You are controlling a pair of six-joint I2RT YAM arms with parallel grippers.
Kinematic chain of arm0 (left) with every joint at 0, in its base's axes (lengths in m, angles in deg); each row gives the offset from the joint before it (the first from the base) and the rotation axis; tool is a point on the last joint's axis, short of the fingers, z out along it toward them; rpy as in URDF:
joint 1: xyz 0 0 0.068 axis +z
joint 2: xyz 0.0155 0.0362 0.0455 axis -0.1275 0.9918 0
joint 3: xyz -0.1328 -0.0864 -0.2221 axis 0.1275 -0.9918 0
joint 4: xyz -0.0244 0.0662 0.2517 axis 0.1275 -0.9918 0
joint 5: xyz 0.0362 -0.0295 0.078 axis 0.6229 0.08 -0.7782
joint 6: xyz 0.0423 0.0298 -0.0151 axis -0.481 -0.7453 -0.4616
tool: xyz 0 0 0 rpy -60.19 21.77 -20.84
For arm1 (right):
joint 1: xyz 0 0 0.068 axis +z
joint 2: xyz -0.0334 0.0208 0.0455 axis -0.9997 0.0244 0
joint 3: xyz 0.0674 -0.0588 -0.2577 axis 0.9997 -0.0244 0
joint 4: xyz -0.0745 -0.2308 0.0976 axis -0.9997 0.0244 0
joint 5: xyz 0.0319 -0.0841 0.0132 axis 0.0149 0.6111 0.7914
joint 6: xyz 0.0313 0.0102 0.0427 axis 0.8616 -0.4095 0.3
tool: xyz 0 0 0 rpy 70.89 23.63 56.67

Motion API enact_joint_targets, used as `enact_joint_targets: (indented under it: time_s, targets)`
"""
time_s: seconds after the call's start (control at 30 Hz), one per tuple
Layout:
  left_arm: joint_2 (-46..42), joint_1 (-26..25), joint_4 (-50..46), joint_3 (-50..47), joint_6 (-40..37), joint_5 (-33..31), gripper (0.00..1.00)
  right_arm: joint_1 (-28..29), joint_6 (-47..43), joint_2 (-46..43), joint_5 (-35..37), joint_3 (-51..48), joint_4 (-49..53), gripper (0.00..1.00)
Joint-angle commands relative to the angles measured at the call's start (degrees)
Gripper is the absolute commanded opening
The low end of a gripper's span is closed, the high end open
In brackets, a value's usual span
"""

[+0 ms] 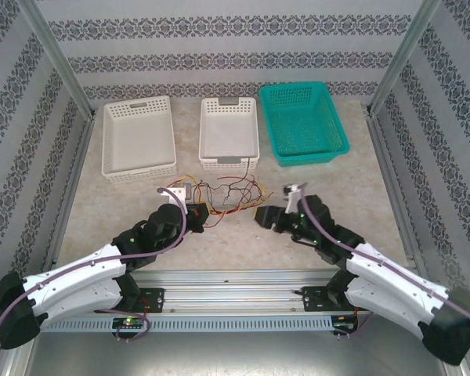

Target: Untangle the cables

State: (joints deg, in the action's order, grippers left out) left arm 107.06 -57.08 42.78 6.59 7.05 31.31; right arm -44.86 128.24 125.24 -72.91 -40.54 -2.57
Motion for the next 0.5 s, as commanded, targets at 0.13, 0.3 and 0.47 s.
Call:
enact_joint_targets:
  time_s: [0.13,0.3,0.47]
  targets:
    - [0.6,0.5,6.3,0.3,9.9,0.0,0.00,12.1,-5.4,6.4,2.9,-3.7,-23.6,0.60]
    - [1.2,0.5,11.3,-0.7,14.7,0.3,0.00,15.9,-8.9,12.1,8.8,-3.7,-28.9,0.60]
    - [2.5,-0.1,13.8,-0.7,16.9,0.9,0.00,16.3,-9.9,19.5,11.9,-1.2,-31.8,0.57]
